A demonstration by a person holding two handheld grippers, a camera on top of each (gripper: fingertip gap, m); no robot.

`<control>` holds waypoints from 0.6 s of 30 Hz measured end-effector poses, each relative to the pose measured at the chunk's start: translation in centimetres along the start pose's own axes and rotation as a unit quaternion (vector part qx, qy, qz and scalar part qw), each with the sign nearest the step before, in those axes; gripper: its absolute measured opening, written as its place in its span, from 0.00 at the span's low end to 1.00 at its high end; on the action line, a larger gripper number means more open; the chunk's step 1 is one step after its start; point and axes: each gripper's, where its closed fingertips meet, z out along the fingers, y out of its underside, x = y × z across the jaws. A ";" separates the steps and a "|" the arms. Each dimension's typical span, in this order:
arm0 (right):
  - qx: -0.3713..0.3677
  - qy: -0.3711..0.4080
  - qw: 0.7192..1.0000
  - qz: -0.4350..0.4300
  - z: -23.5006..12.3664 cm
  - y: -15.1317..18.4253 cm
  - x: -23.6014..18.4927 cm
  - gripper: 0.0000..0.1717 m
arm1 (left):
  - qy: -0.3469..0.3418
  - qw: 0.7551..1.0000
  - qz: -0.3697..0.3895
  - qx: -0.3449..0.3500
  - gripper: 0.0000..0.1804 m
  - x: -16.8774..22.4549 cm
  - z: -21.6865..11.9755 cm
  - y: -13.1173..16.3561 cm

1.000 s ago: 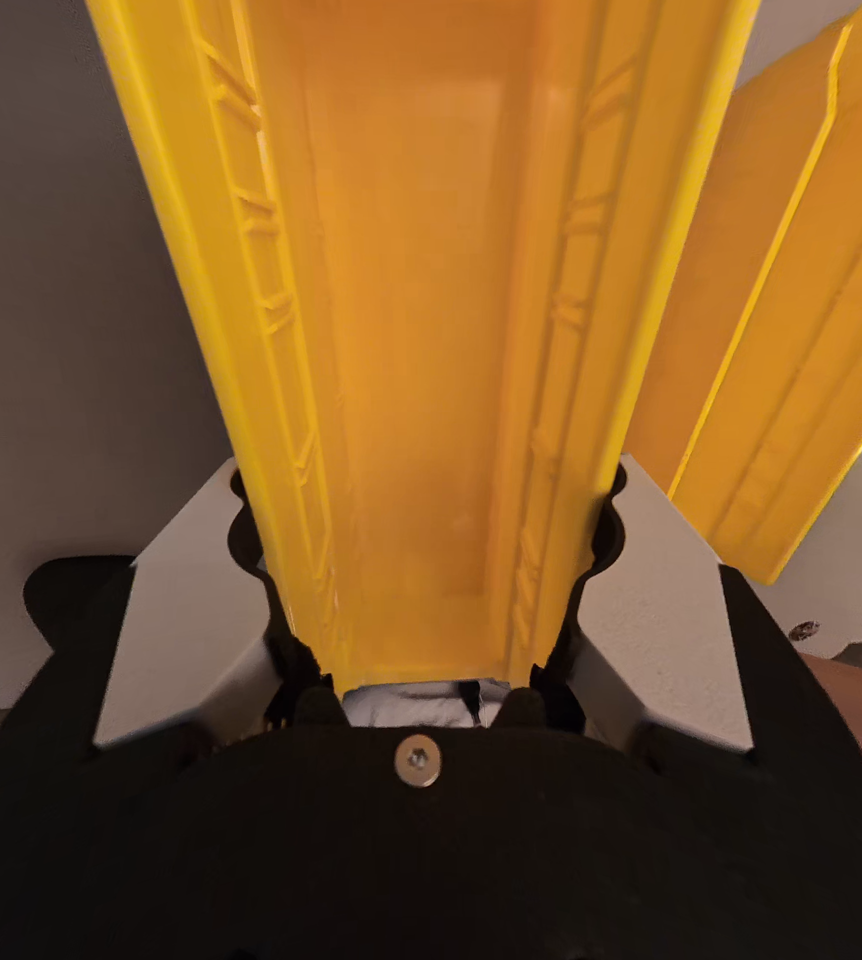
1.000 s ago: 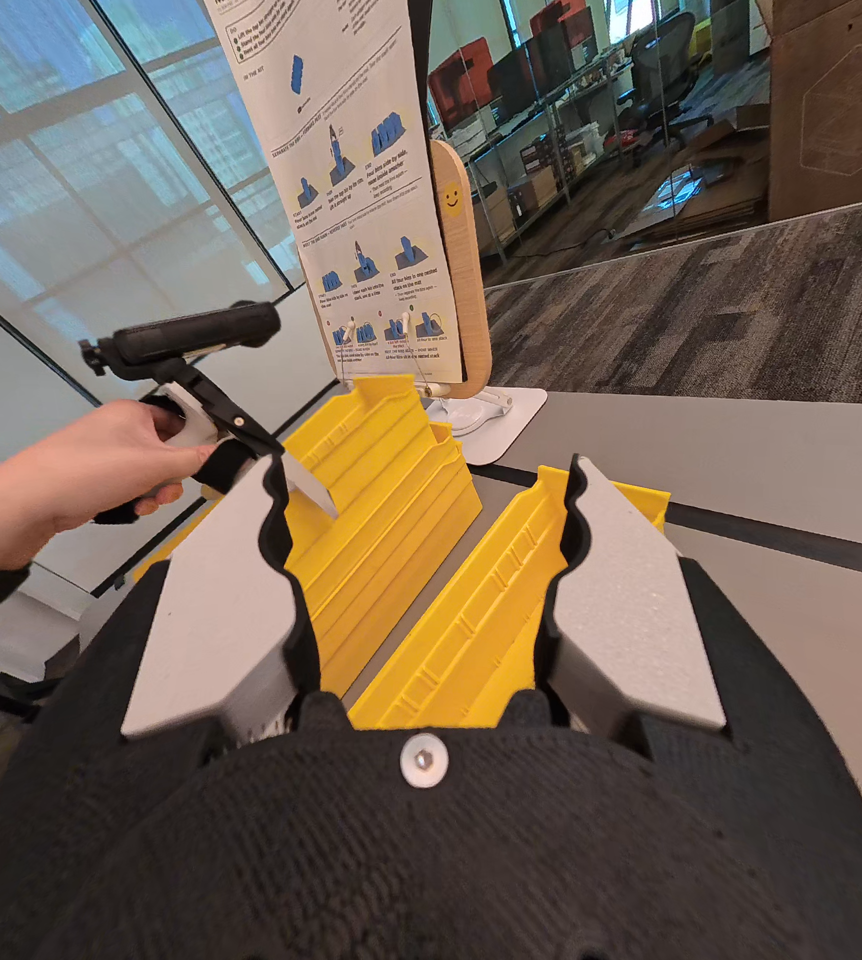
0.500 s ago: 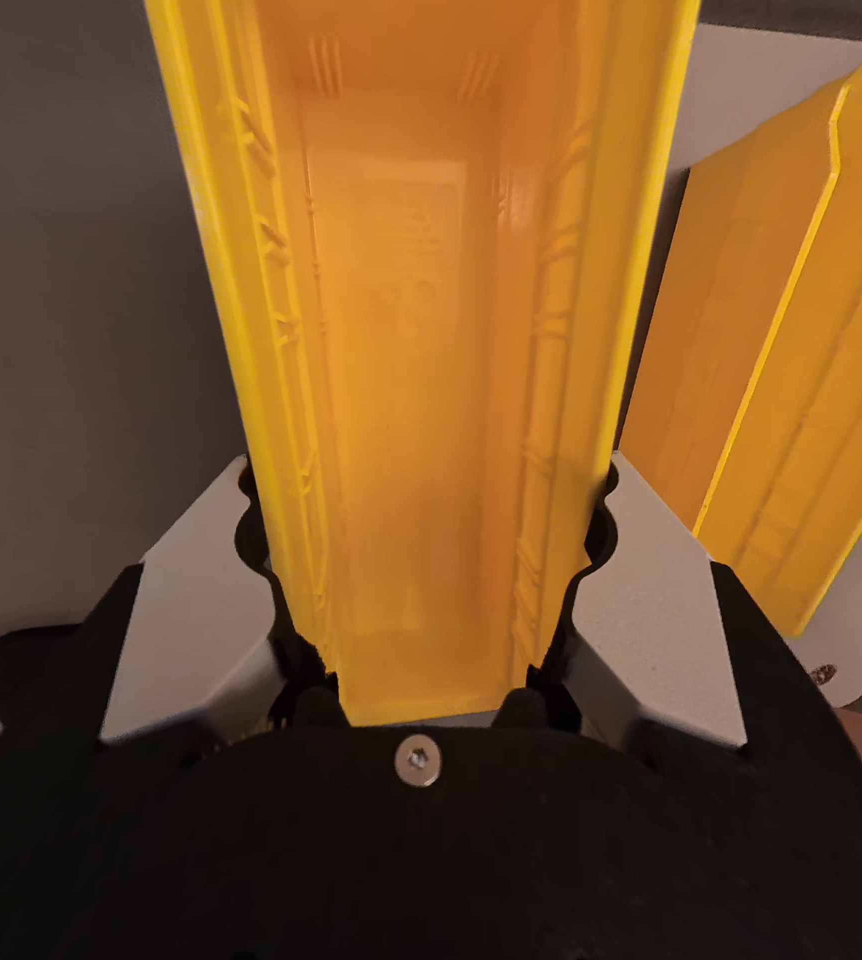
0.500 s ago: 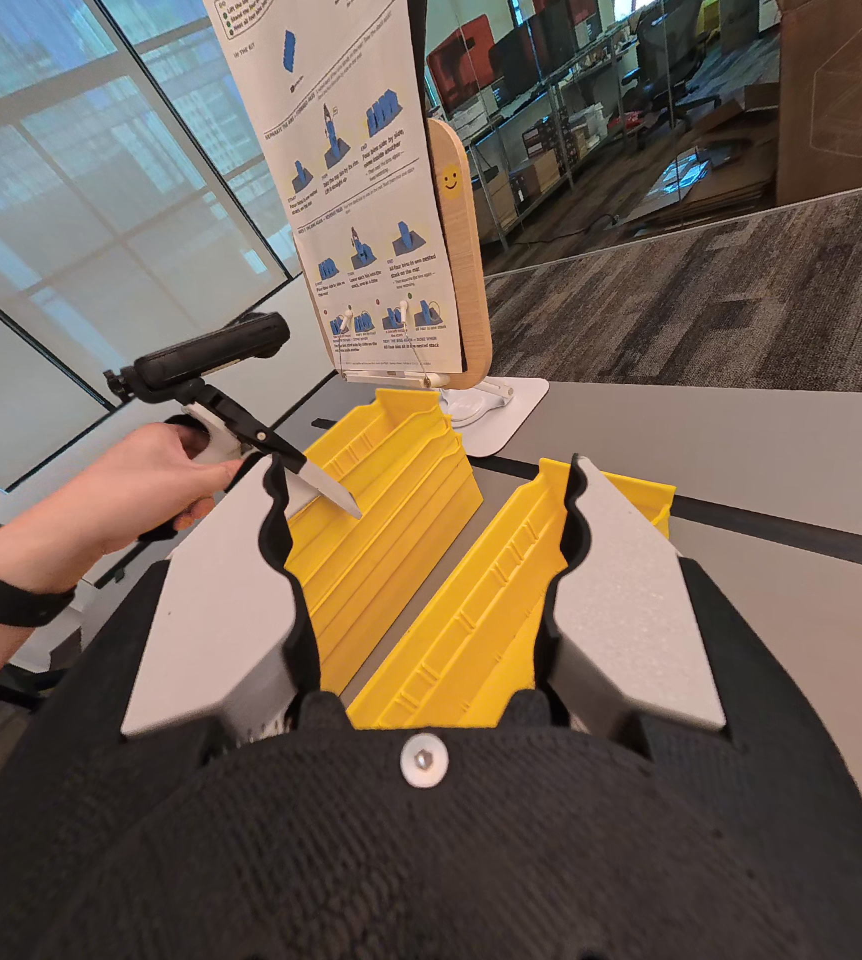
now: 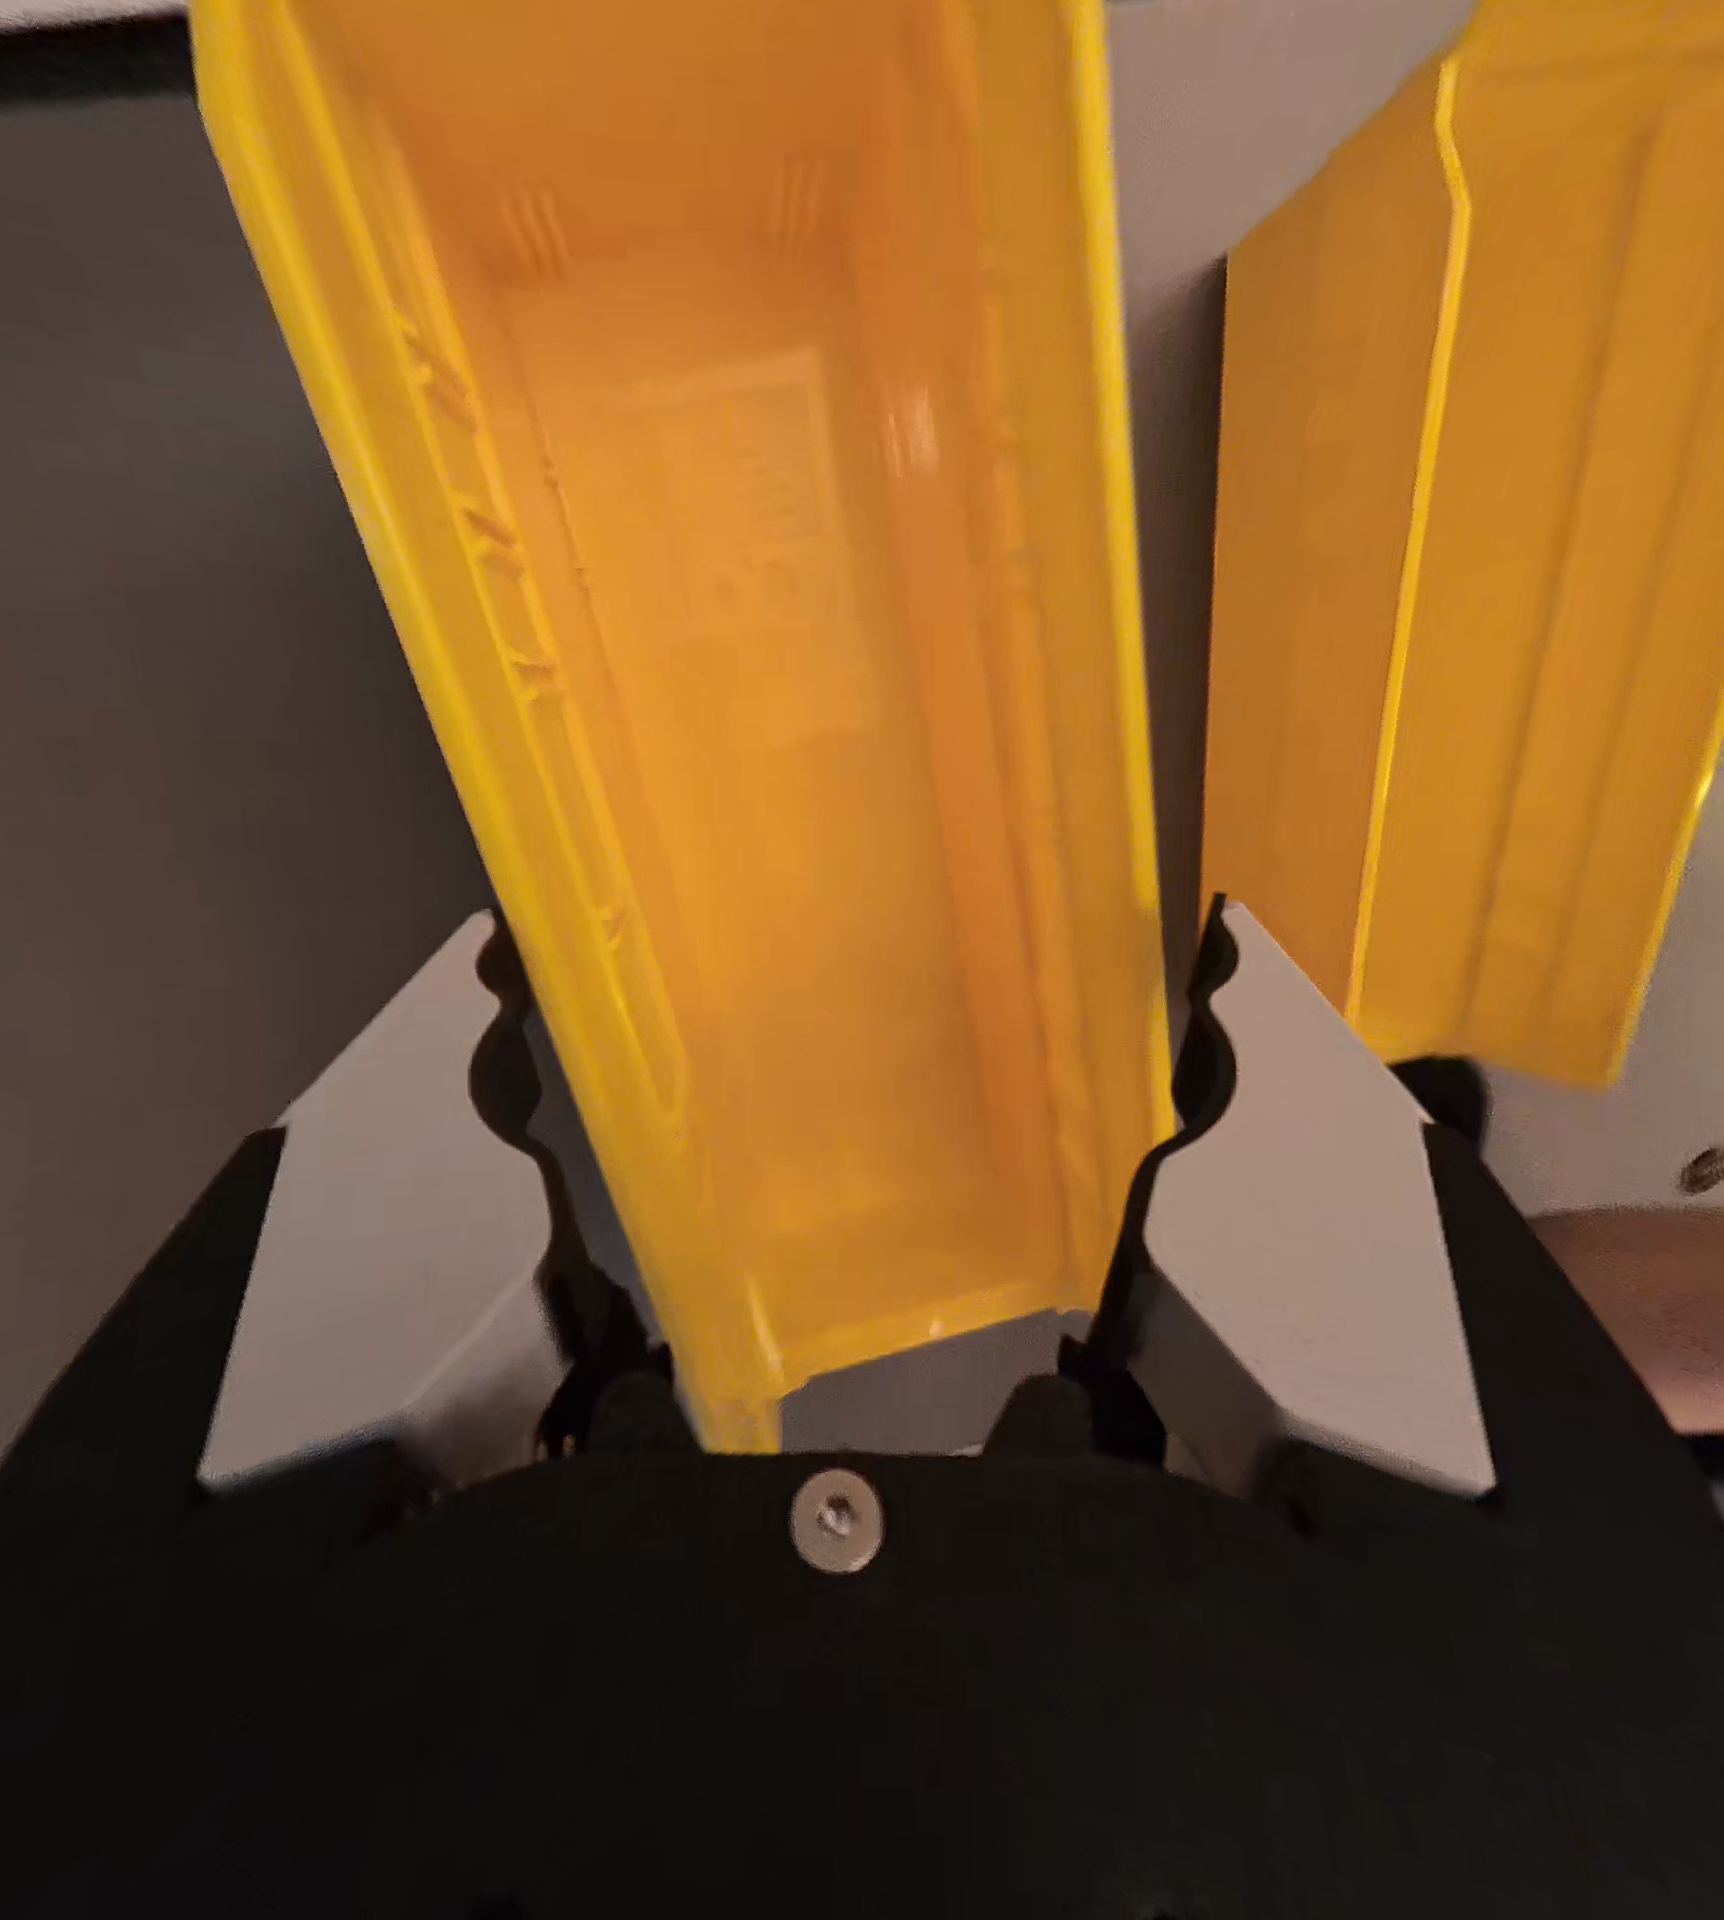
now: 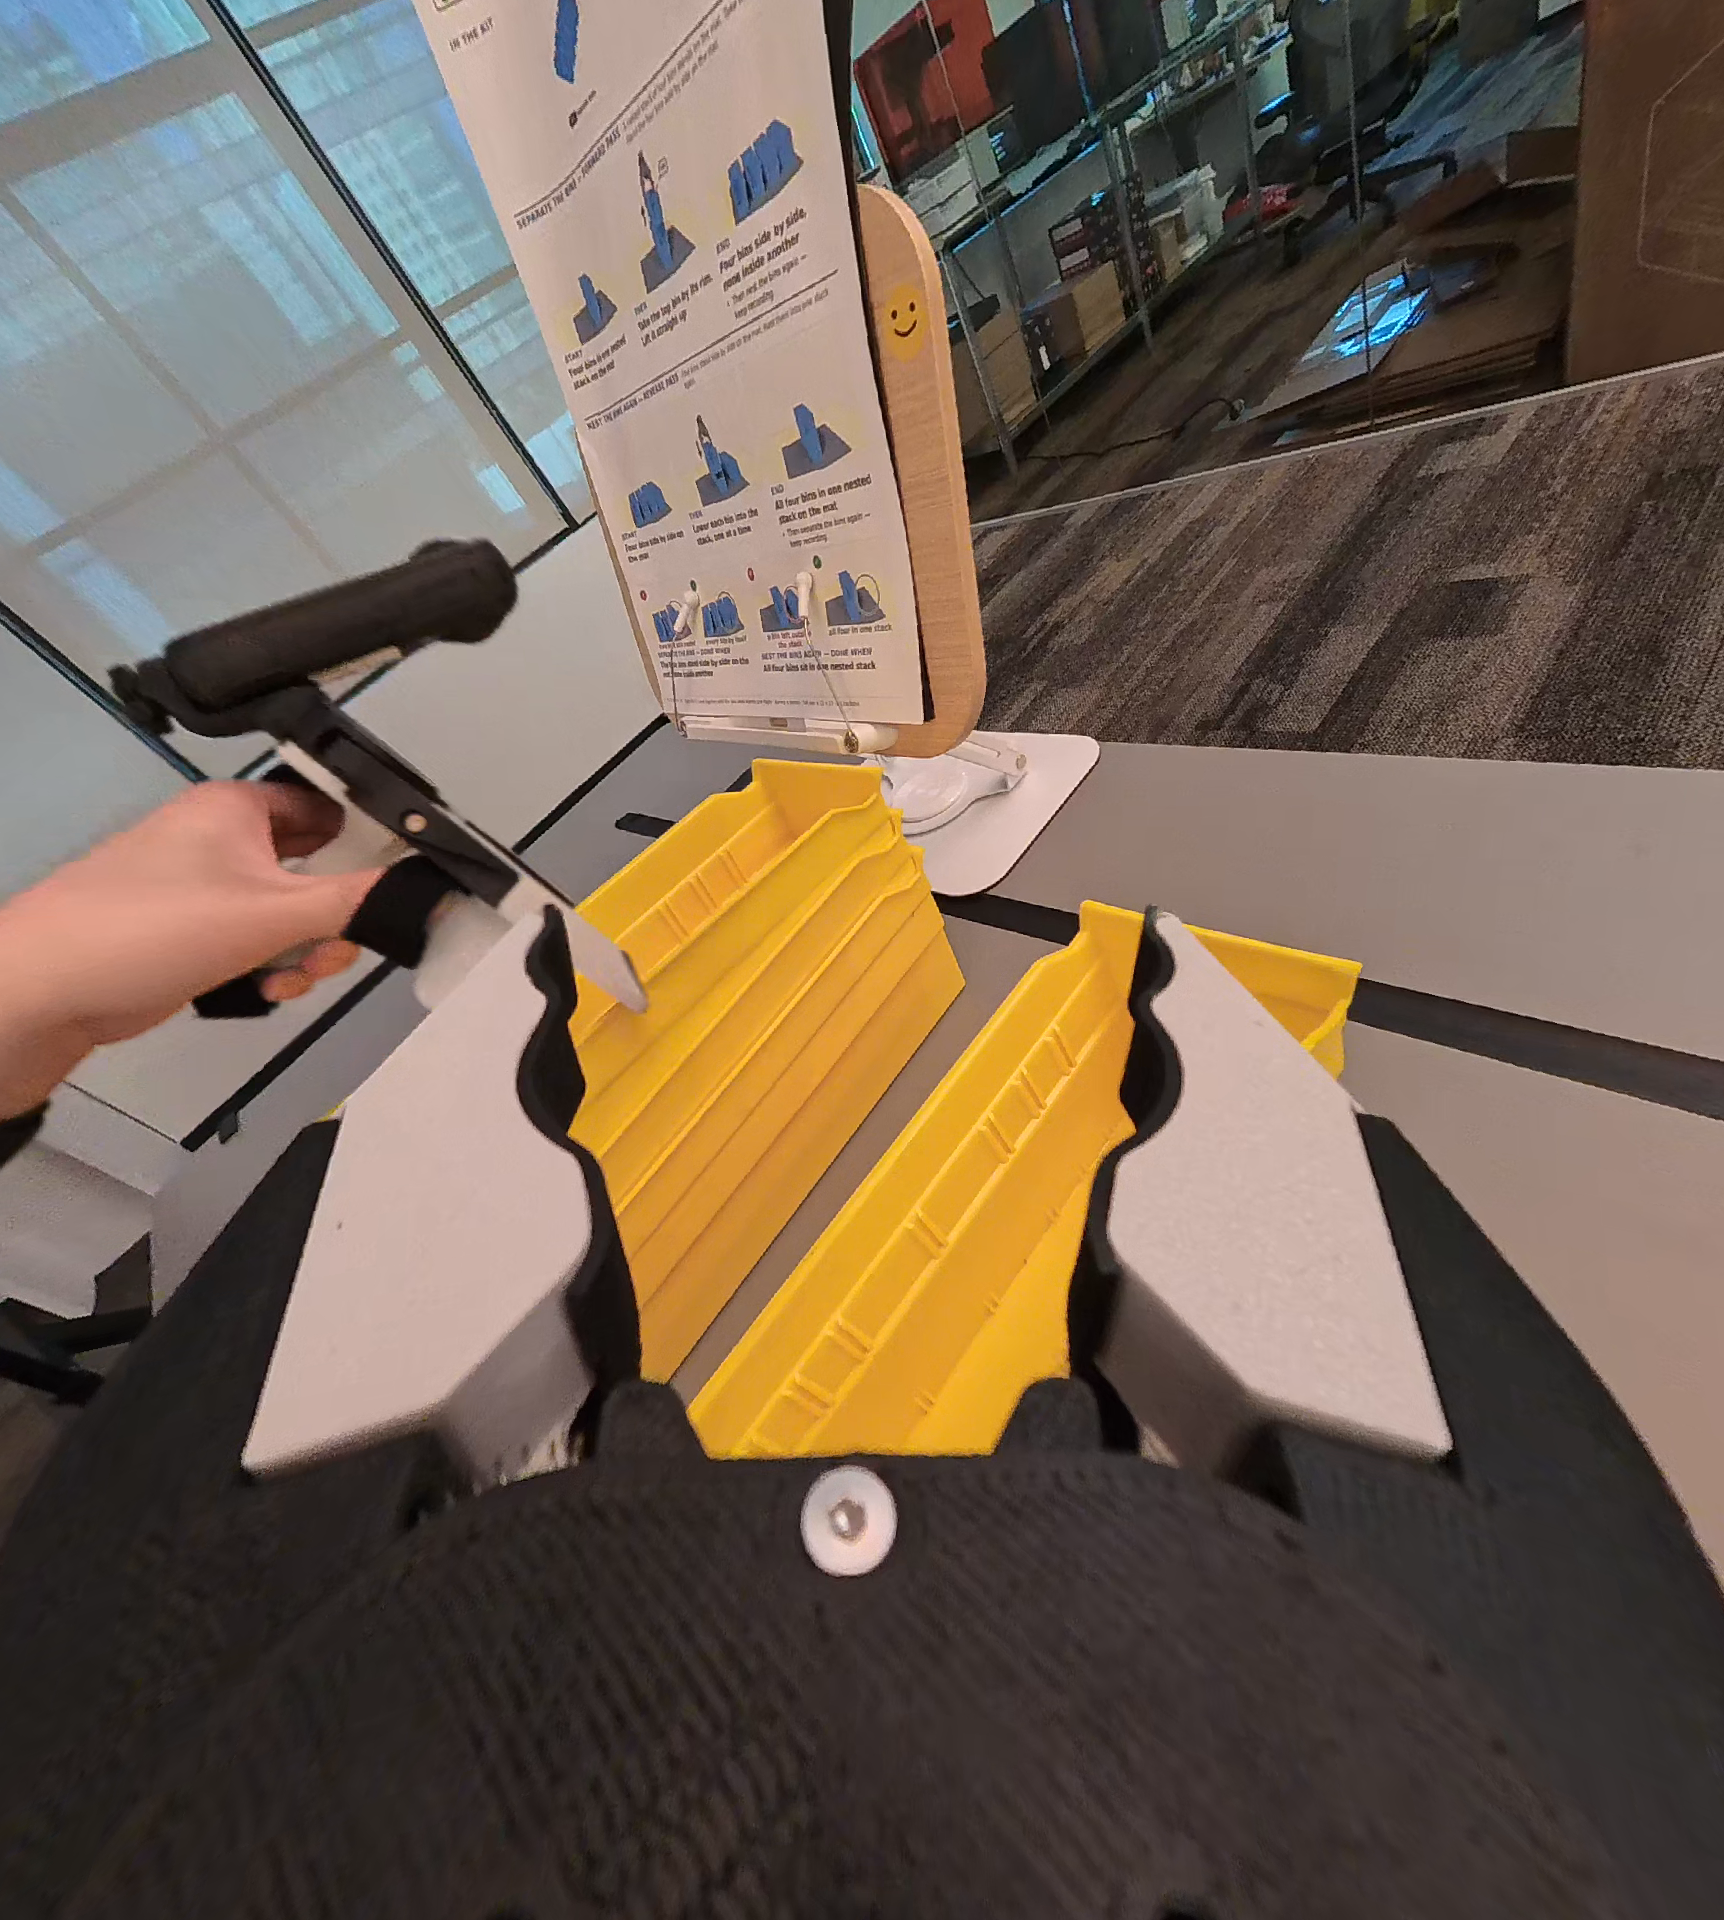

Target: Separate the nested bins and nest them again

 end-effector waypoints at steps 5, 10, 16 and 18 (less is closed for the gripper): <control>-0.003 0.002 1.000 0.006 0.1 0.2 0.5 0.62 | -0.031 0.973 0.222 0.048 0.68 0.7 -3.2 -0.6; -0.003 0.013 1.000 0.010 -0.1 0.4 1.3 0.62 | -0.148 0.880 0.430 0.138 0.52 -0.1 -5.9 -4.0; -0.011 0.021 1.000 0.011 0.3 0.8 1.9 0.62 | -0.256 0.813 0.521 0.045 0.44 -3.5 -3.3 -7.0; -0.023 0.022 0.999 0.011 0.8 1.3 2.1 0.62 | -0.275 0.788 0.549 0.043 0.41 -3.7 -2.3 -8.6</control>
